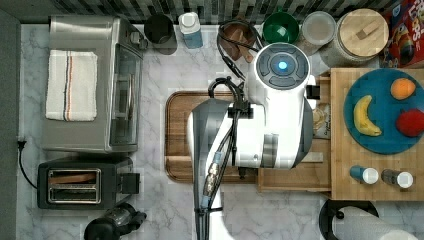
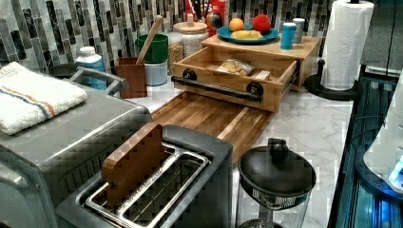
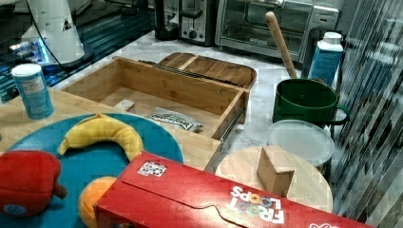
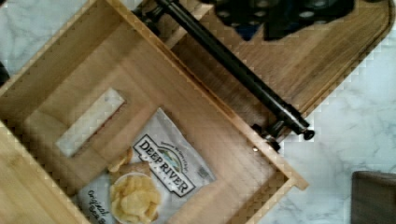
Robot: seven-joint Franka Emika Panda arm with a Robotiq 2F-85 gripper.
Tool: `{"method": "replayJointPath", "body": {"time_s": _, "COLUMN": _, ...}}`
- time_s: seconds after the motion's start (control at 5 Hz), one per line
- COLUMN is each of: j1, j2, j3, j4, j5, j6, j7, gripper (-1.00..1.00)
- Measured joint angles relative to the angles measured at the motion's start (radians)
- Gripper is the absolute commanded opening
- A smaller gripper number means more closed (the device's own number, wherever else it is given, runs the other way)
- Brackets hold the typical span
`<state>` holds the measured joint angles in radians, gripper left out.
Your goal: Close the drawer.
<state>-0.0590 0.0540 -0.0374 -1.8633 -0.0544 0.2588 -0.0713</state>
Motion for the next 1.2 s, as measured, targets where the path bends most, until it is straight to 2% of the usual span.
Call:
{"method": "replayJointPath", "body": {"time_s": 0.2, "j1": -0.014, "j2": 0.002, "j3": -0.006, "j4": -0.004, "j5": -0.001, "j6": -0.002, "j7": 0.000, "gripper": 1.00}}
{"method": "replayJointPath", "body": {"time_s": 0.6, "j1": -0.015, "j2": -0.002, "j3": -0.010, "j4": -0.034, "j5": 0.046, "j6": 0.021, "j7": -0.035, "gripper": 1.00}}
{"method": "replayJointPath", "body": {"time_s": 1.0, "j1": 0.007, "j2": -0.002, "j3": 0.007, "j4": -0.072, "j5": 0.048, "j6": 0.042, "j7": -0.323, "gripper": 1.00}}
{"method": "replayJointPath", "body": {"time_s": 1.2, "j1": 0.022, "j2": -0.011, "j3": 0.025, "j4": -0.097, "j5": 0.024, "j6": 0.047, "j7": -0.433, "gripper": 0.73}}
